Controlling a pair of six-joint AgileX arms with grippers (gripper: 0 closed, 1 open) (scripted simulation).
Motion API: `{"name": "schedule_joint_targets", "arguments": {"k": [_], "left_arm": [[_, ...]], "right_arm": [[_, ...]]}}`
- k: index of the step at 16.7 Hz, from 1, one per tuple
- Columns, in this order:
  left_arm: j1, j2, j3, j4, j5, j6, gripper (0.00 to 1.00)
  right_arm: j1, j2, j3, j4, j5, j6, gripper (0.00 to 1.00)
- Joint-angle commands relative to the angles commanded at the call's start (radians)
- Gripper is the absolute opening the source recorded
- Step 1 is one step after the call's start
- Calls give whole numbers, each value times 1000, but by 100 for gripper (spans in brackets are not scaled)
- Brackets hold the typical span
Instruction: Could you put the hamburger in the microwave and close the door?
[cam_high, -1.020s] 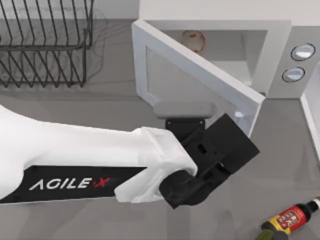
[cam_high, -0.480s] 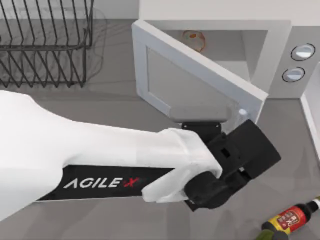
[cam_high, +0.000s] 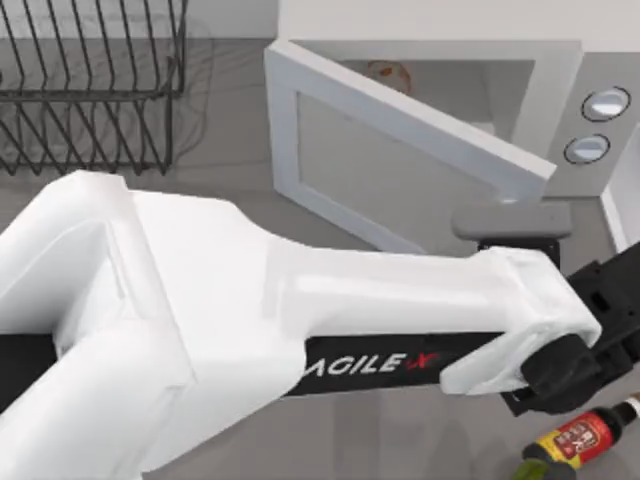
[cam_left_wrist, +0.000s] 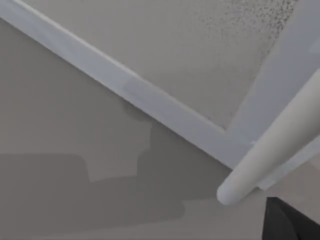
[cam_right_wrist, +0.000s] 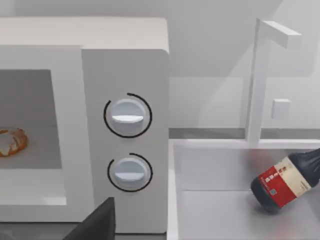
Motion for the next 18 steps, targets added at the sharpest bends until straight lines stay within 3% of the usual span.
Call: {"name": "schedule_joint_targets", "arguments": {"k": [7,18], "left_arm": [[2,21,30,-14,0,-5,0],[188,190,258,60,91,207,0]], "right_arm": [[0,0,0,0,0,0,100],[0,0,0,0,0,0,100]]}}
